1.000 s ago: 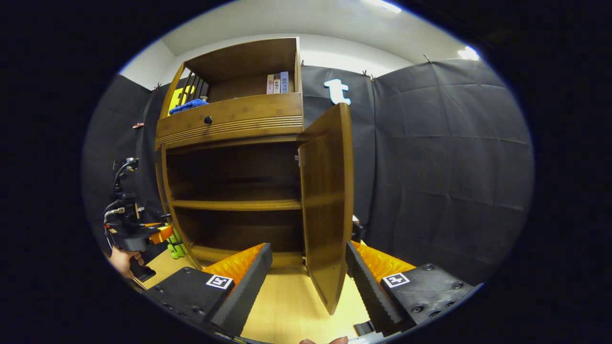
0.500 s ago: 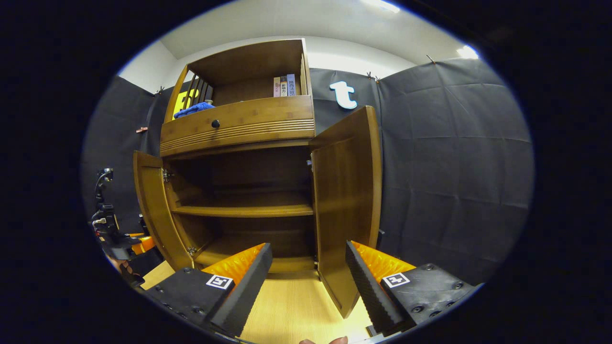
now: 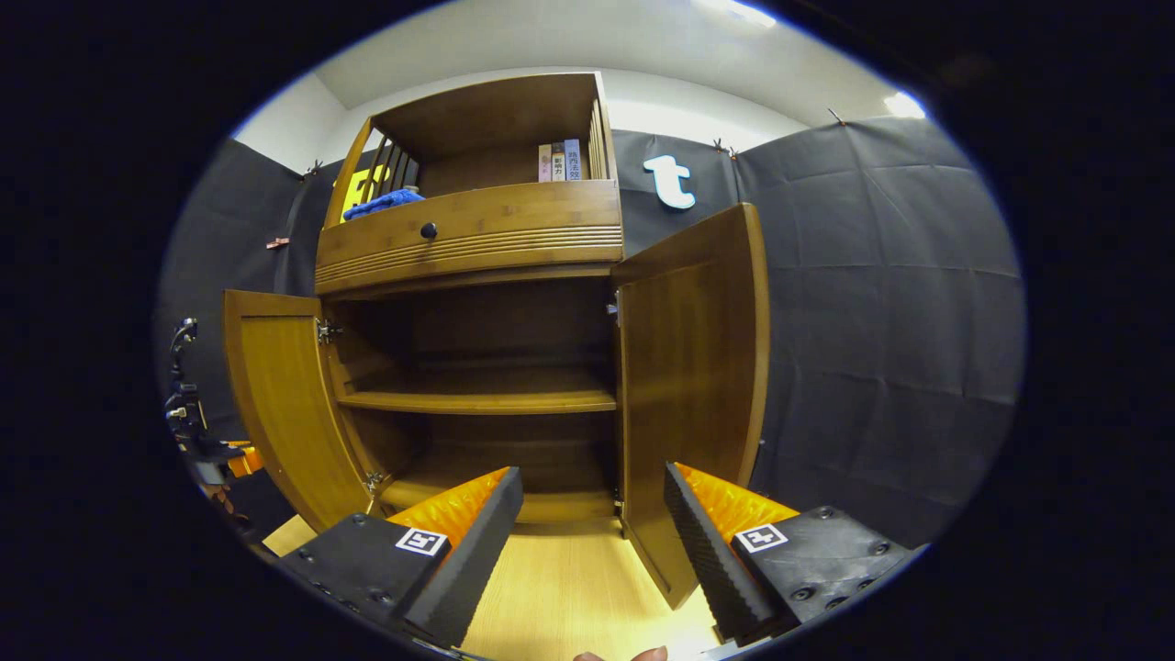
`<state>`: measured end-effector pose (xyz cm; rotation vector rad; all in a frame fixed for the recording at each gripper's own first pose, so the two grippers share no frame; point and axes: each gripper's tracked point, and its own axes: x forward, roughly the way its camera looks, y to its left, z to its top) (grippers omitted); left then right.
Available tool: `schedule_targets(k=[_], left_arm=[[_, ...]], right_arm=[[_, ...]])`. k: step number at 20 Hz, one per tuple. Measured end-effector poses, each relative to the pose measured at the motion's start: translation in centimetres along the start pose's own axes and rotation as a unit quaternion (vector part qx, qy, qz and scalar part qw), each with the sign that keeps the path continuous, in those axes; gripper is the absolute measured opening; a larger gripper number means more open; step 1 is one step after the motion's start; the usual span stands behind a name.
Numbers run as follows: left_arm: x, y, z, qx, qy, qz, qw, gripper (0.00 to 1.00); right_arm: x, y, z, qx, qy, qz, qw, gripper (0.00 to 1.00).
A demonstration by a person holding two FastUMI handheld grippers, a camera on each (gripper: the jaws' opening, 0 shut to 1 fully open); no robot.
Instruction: Open the right door of the double-door shoe cabinet with the right hand, and open the left door with the left hand.
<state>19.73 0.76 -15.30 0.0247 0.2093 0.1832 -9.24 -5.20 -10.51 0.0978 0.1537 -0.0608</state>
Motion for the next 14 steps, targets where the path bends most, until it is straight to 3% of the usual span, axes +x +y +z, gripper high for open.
schedule_targets(k=[3,7,11,14], left_arm=[[0.1,0.3,-0.1,-0.016,-0.004,-0.011,1.0,0.08],[0.2,0.9,-0.2,-0.022,-0.01,-0.036,0.999,0.08],[0.1,1.3,-0.2,-0.028,-0.011,-0.055,0.998,0.08],[-0.1,1.6,0.2,-0.015,-0.023,-0.062,0.998,0.14]], right_arm=[[-0.1,0.8,0.1,-0.006,-0.004,-0.002,1.0,0.98],[0.1,2.2,0.4,0.001,-0.008,-0.005,1.0,1.0],[0.1,3.5,0.7,-0.003,-0.016,-0.011,1.0,0.95],[-0.1,4.5,0.7,-0.007,-0.017,-0.013,1.0,0.95]])
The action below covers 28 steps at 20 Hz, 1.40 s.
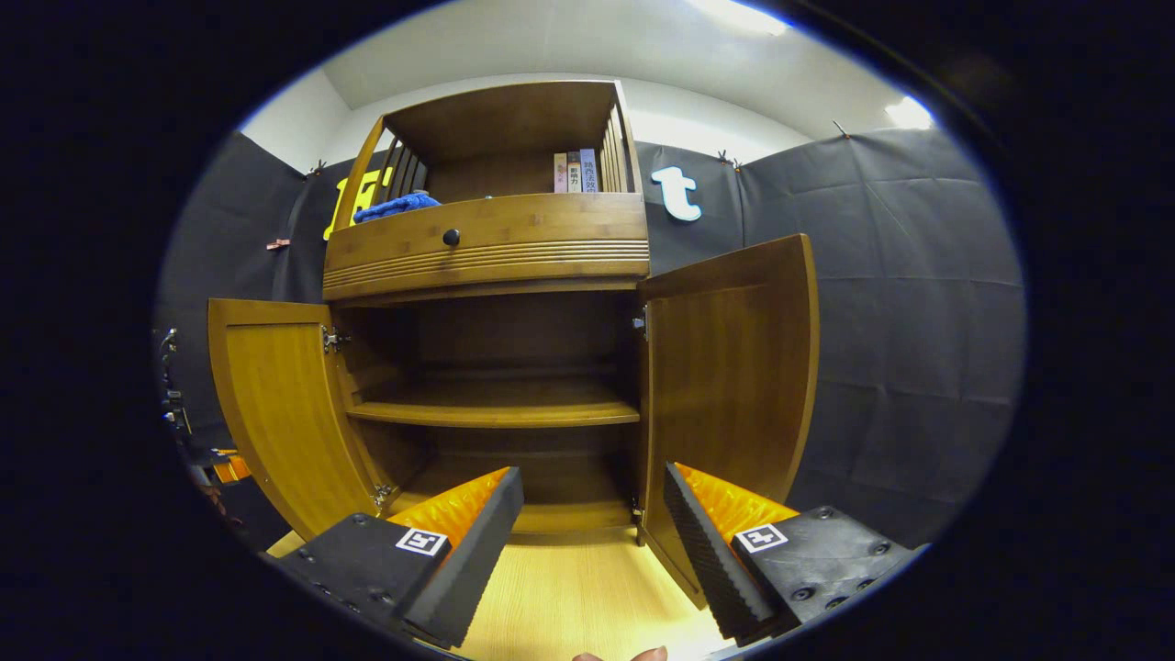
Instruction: Open the right door of the double-door shoe cabinet with the right hand, and open the left door with the left hand.
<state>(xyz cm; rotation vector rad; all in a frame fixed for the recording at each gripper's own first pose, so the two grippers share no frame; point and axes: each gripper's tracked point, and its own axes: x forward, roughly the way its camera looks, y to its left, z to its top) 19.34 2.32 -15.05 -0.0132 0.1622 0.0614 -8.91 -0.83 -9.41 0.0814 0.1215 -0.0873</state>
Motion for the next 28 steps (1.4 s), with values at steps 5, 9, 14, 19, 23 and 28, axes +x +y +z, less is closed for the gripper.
schedule_targets(k=[5,9,14,19,23,28], left_arm=[[-1.2,2.2,1.1,0.029,-0.017,0.021,0.999,0.37],[-3.0,4.1,2.2,0.054,-0.034,0.052,0.997,0.98],[-6.2,2.5,3.2,0.029,-0.044,0.057,0.997,0.97],[-7.7,-2.0,5.0,0.016,-0.06,0.043,0.997,0.97],[-7.7,-7.1,6.8,0.006,-0.076,0.021,0.997,0.97],[-6.5,-12.4,8.9,0.013,-0.092,-0.001,0.996,0.96]], right_arm=[[-0.2,1.0,-0.3,0.001,-0.001,-0.003,1.0,0.95],[-0.1,1.3,-0.5,0.001,0.0,-0.003,1.0,0.95],[0.1,0.7,-0.3,0.0,-0.002,0.006,1.0,0.95],[0.9,-0.6,0.2,0.011,-0.001,0.017,1.0,1.0],[1.0,-1.8,0.9,0.011,-0.01,0.026,1.0,0.98],[1.4,-2.9,1.7,0.011,-0.021,0.033,0.999,0.98]])
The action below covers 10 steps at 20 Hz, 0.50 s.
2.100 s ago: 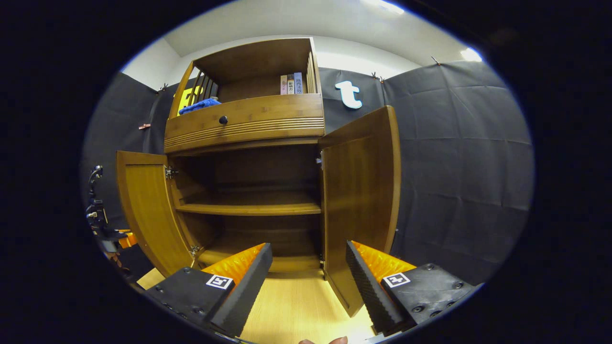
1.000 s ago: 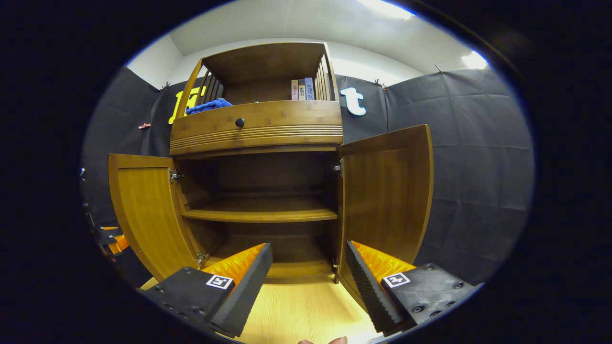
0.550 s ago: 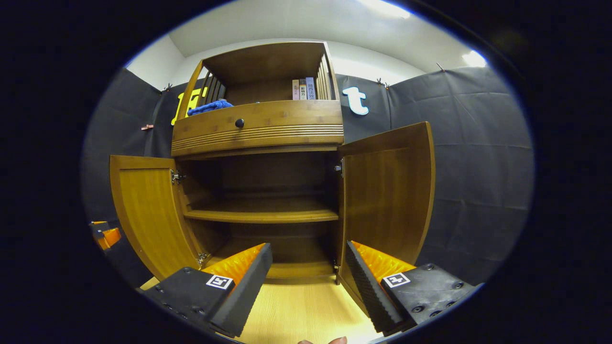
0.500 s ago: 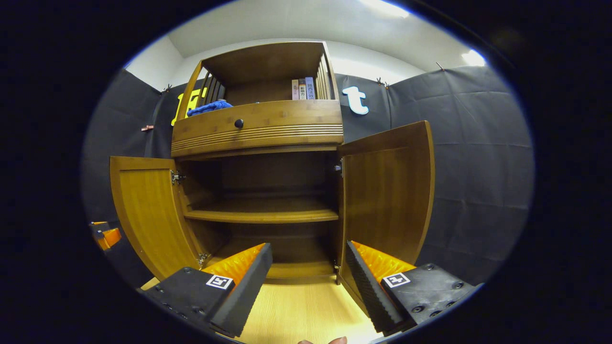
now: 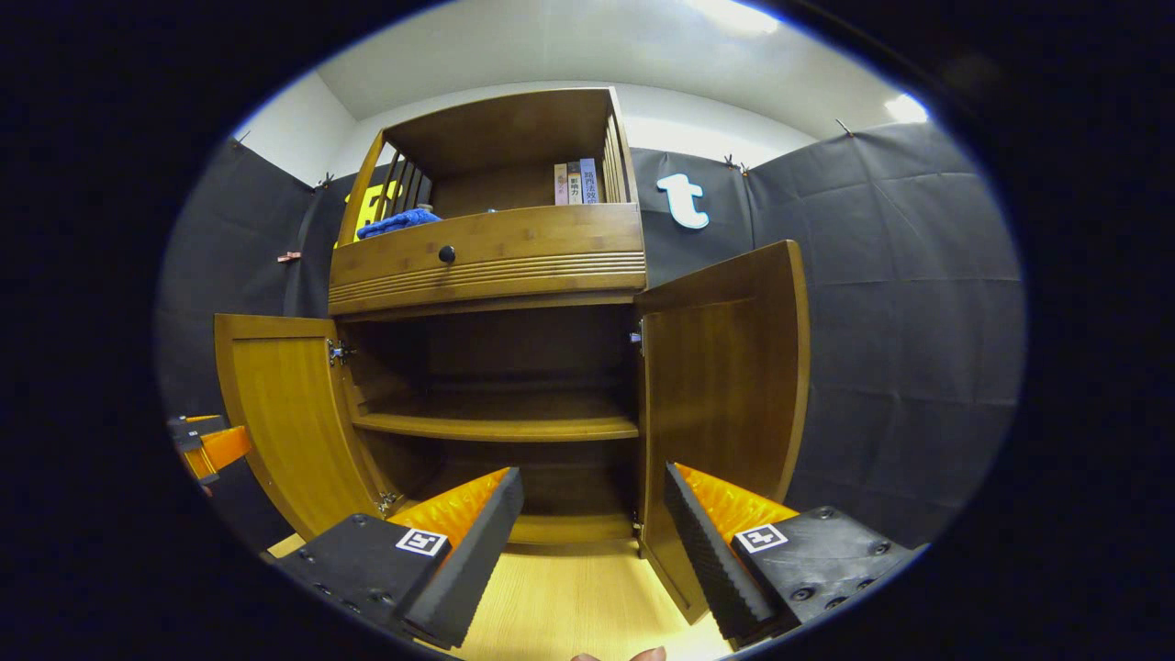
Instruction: Open the right door of the double-door shoe cabinet with the right hand, and open the left door with the left hand.
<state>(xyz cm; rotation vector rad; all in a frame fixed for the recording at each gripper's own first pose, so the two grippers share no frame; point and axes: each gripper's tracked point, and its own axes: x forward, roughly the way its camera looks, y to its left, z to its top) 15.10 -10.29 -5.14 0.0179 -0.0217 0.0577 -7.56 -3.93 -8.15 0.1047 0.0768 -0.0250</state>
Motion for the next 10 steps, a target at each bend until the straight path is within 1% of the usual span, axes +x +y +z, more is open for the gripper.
schedule_targets(k=[1,2,3,4,5,6,7,10], left_arm=[[0.4,-0.8,0.2,-0.001,-0.001,-0.002,1.0,0.99],[0.8,-1.7,0.4,-0.002,-0.002,-0.004,1.0,0.99],[1.2,-2.6,0.6,-0.003,-0.002,-0.008,1.0,0.96],[1.6,-3.3,0.8,-0.002,-0.005,-0.011,1.0,0.97],[2.0,-4.0,1.1,0.0,-0.006,-0.015,1.0,0.97],[2.4,-4.6,1.3,0.004,-0.009,-0.016,1.0,0.97],[2.8,-5.2,1.7,0.008,-0.013,-0.018,1.0,0.96],[4.0,-7.2,2.4,0.013,-0.02,-0.022,0.999,0.99]], right_arm=[[0.1,-0.2,0.1,0.003,-0.001,0.001,1.0,0.98],[0.2,-0.2,0.2,0.005,-0.003,0.003,1.0,0.98],[0.2,-0.3,0.3,0.006,-0.004,0.005,1.0,0.98],[0.4,-0.3,0.4,0.004,-0.007,0.006,1.0,0.98],[0.4,-0.7,0.6,0.003,-0.01,0.005,1.0,1.0],[0.5,-0.8,0.8,0.003,-0.014,0.005,1.0,0.98],[0.6,-1.0,1.0,0.004,-0.017,0.004,1.0,0.98],[0.8,-1.4,1.4,0.005,-0.025,0.003,1.0,0.95]])
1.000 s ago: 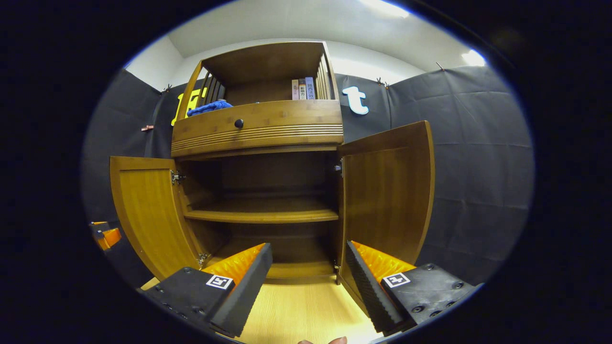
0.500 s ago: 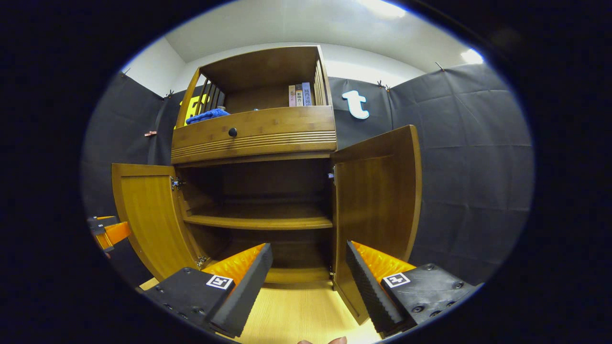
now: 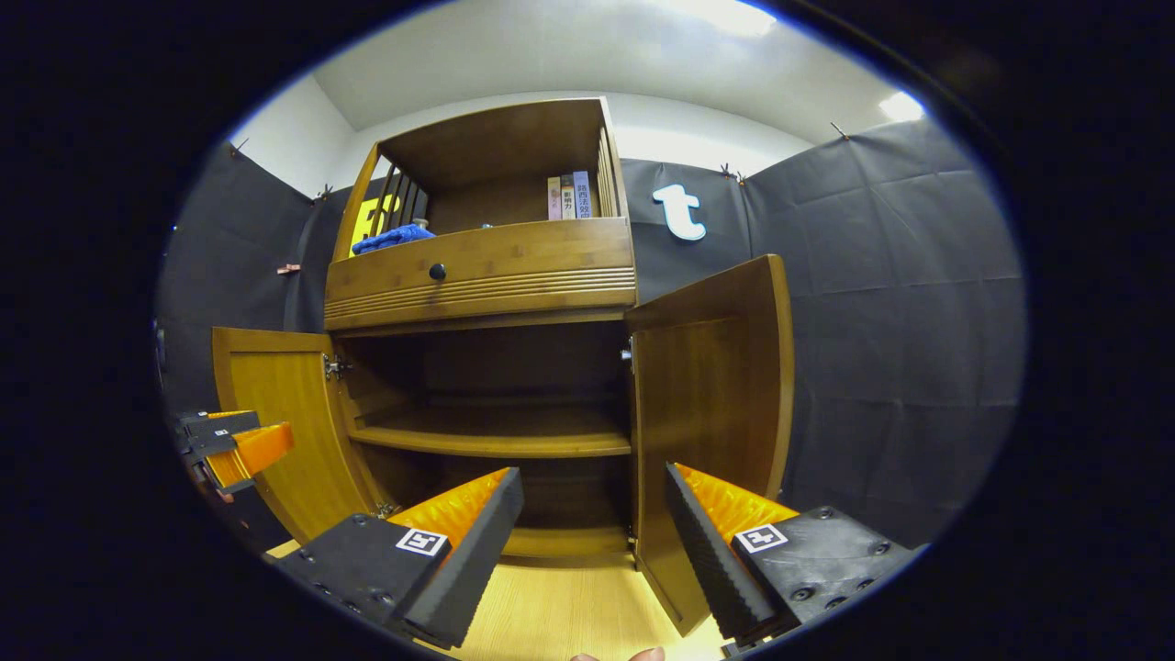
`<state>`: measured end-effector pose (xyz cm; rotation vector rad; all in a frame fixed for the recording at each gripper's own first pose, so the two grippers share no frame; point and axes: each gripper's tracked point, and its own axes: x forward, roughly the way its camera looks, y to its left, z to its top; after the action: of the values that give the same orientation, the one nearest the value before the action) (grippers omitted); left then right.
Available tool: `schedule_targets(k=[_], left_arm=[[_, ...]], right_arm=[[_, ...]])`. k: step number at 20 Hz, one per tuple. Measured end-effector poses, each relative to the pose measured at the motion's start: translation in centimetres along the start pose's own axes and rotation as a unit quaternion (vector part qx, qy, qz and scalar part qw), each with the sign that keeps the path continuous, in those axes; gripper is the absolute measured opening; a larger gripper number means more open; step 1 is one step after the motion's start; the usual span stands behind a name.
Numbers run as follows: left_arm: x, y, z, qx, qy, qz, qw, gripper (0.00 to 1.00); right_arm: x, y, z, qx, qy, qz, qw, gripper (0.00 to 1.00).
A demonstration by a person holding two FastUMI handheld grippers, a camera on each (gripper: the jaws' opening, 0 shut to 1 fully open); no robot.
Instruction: Open the right door of the double-door shoe cabinet with the right hand, and open the left door with the left hand.
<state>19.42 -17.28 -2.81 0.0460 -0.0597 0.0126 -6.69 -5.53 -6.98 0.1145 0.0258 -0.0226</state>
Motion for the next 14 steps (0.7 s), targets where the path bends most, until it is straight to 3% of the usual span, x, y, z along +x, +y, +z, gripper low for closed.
schedule_targets(k=[1,4,7,14], left_arm=[[0.4,-0.4,0.2,0.003,-0.001,0.001,1.0,0.99],[1.2,-1.5,0.5,0.017,-0.005,0.0,1.0,0.98],[1.6,-2.4,0.4,0.017,-0.002,-0.004,1.0,0.99],[1.3,-2.7,0.0,0.019,-0.001,-0.002,1.0,0.97]], right_arm=[[0.1,-0.2,0.1,-0.003,-0.003,-0.002,1.0,1.0],[0.2,-0.2,-0.1,0.003,-0.004,0.001,1.0,0.95],[0.3,-0.1,-0.3,0.0,-0.003,0.003,1.0,1.0],[0.0,-0.2,-0.4,-0.001,0.0,0.008,1.0,0.98]])
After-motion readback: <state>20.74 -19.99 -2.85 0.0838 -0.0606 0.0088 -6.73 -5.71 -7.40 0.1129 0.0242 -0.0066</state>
